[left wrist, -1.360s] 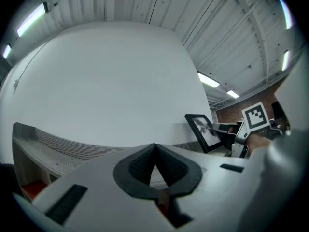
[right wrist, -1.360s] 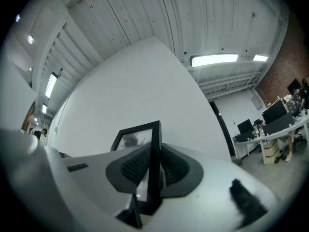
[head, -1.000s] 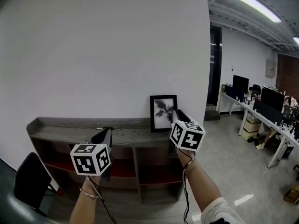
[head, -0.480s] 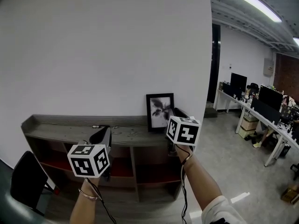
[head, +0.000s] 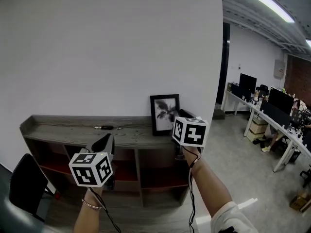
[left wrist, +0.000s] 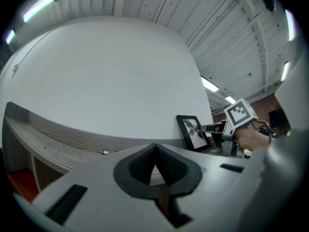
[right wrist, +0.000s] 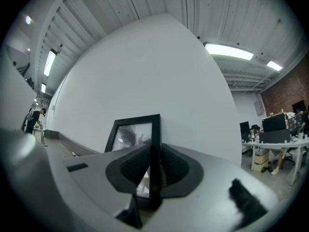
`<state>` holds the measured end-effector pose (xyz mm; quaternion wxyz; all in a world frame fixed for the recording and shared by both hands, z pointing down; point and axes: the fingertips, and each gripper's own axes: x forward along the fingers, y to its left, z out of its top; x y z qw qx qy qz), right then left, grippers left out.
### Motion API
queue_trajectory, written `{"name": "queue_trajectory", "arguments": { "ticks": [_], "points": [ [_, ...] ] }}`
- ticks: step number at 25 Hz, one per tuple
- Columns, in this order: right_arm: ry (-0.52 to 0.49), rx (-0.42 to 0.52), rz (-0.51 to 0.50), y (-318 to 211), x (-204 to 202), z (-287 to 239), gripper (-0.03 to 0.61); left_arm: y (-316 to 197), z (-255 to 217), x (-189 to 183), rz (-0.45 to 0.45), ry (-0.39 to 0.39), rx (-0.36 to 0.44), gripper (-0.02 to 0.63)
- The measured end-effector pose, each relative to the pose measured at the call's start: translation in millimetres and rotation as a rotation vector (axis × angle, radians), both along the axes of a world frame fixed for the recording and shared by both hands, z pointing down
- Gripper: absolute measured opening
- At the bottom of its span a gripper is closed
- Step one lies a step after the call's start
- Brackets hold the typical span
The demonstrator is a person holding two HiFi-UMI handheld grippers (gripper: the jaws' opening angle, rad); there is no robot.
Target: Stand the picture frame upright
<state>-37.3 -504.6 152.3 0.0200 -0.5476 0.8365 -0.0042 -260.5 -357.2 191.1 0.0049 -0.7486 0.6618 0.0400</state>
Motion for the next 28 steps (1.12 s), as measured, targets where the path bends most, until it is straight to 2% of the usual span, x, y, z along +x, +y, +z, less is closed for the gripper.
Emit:
{"name": "queue_trajectory", "arguments": {
  "ticks": [9,28],
  "points": [
    [0.045,-0.024,-0.055,1,-7,4,0.086,4,5,-6,-0.015,0.014,-0.006,0.012],
    [-0.033,0.048,-0.068,21,4,-13,0.086,8,5,13,-0.005,0.008,-0.013,0.012]
  ]
}}
